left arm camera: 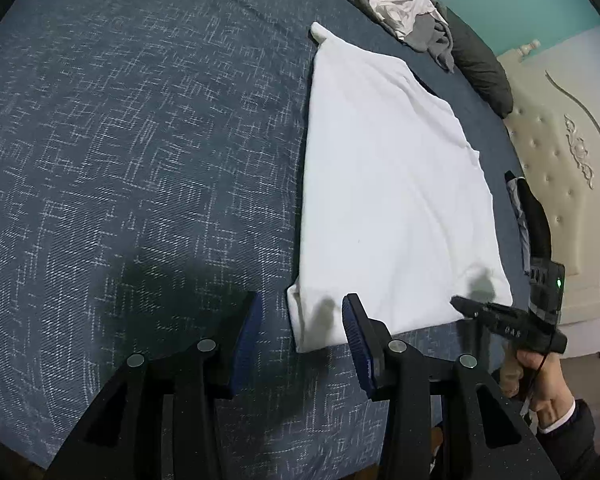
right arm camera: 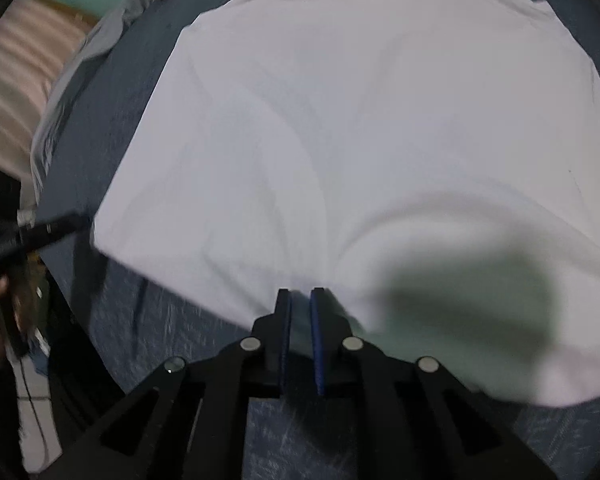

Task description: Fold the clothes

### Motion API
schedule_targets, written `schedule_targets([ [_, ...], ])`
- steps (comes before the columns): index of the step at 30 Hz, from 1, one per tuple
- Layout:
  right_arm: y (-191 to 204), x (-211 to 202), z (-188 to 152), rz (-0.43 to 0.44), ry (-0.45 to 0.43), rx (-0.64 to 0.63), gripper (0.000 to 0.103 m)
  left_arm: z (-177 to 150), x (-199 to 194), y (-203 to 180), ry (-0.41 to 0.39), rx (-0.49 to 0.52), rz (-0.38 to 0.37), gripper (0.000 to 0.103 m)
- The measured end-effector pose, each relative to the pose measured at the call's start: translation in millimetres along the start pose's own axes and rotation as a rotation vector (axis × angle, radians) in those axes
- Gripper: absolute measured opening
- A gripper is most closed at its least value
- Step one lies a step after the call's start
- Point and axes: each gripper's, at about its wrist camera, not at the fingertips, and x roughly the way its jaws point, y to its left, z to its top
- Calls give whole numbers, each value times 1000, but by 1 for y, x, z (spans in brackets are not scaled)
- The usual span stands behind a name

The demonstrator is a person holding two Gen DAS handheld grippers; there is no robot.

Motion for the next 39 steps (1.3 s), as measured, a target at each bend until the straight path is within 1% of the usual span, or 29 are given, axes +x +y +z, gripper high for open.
schedule_targets([
  [2,0,-5,0,1,-5,8,9,0,0,1,-2,-7,-2,46],
  [4,2,-14,4,7,-38,17,9,0,1,2,-5,-12,-4,47],
  [6,5,-19,9,0,-66,15,9,-1,5,2,-2,-15,3,49],
  [7,5,-18,11,-3,-66,19,9,-2,6,3,1,-17,8,51],
  [11,-1,7,13,-10,-9,52,9,-1,13,2,7,-35,6,51],
  [15,-3,10,7,20,-8,49,9,1,22,2,27,-55,-12,52],
  [17,-9,1,5,52,-17,75,9,0,26,1,39,-48,-10,52],
  [20,-23,-26,3,96,-93,107,9,0,28,-3,43,-27,-6,50],
  [24,-50,-55,-1,107,-151,174,9,-4,25,-5,51,-23,-30,50],
  [27,-68,-66,-6,102,-177,221,9,-9,24,-7,53,4,-22,50],
  [28,-73,-68,-8,104,-182,237,9,-12,23,-8,56,17,-11,49],
  [29,-77,-68,-10,108,-186,250,9,-14,24,-10,58,30,-1,39],
  [30,-80,-69,-11,111,-190,263,9,-15,25,-12,60,44,9,32],
  [31,-82,-69,-12,112,-192,270,9,-15,25,-14,59,56,19,15],
  [32,-82,-69,-12,111,-193,271,9,-15,24,-16,58,67,30,8],
  [33,-82,-69,-12,110,-193,271,9,-15,22,-18,56,79,40,8],
  [35,-83,-71,-12,109,-190,267,9,-15,20,-22,53,101,62,4],
  [39,-84,-72,-12,104,-183,257,9,-14,16,-29,46,147,104,4],
])
